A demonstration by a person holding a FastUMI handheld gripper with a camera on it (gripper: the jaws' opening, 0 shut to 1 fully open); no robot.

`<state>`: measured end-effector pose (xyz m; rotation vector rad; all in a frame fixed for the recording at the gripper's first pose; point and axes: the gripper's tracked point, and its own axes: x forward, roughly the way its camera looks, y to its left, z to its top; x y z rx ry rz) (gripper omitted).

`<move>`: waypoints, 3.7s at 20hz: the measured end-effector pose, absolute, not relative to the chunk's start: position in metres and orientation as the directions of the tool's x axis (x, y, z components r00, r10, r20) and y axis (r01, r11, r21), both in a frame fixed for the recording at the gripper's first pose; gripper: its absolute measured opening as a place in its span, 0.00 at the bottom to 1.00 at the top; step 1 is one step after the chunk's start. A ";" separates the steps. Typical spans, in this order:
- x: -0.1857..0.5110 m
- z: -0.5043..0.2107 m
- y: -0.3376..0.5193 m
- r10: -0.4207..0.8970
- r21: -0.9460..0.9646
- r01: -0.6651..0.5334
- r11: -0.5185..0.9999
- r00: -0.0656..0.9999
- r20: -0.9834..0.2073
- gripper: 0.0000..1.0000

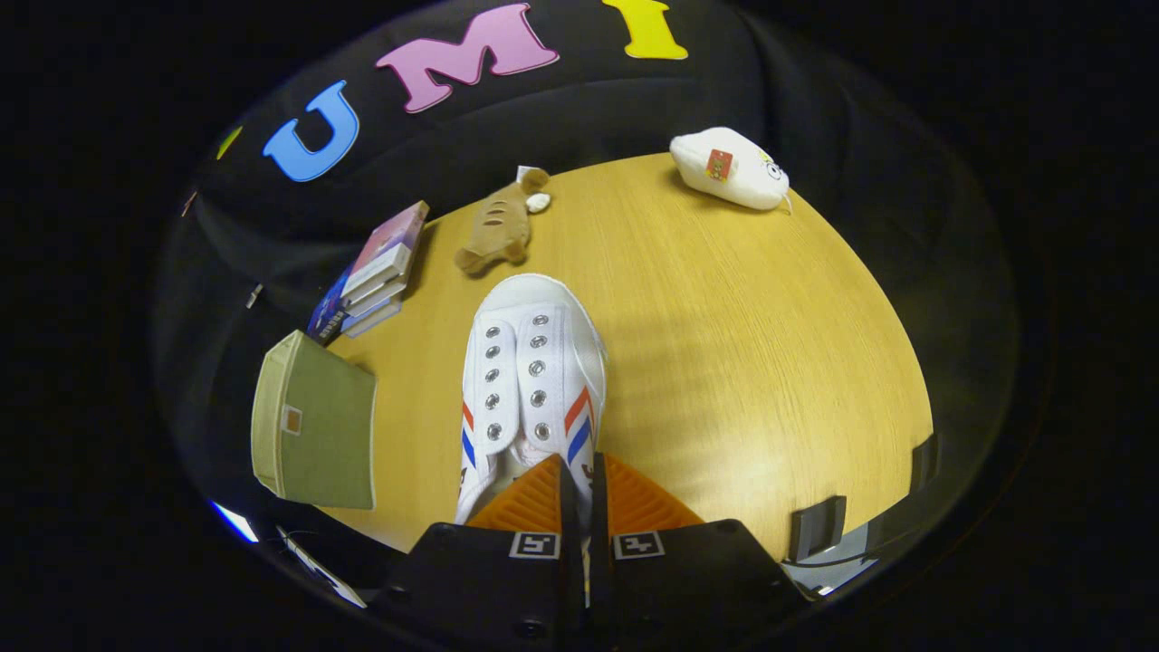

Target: Open the storage box then place both shoes into the box .Put the left shoe in first, then the right shoe, with the right side of both shoes facing outward in a uniform manner.

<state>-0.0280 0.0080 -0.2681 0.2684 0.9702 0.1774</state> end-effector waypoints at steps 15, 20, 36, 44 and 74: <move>-0.069 -0.128 0.308 0.542 0.522 -0.215 0.826 0.557 -0.629 0.07; -0.066 -0.154 0.378 0.546 0.523 -0.206 0.827 0.518 -0.659 0.07; -0.050 -0.183 0.421 0.523 0.441 -0.285 0.851 0.527 -0.670 0.76; -0.026 -0.109 0.326 0.486 0.290 -0.390 0.874 0.703 -0.519 0.99; -0.028 0.022 0.051 0.136 0.075 -0.136 0.988 0.991 0.009 0.98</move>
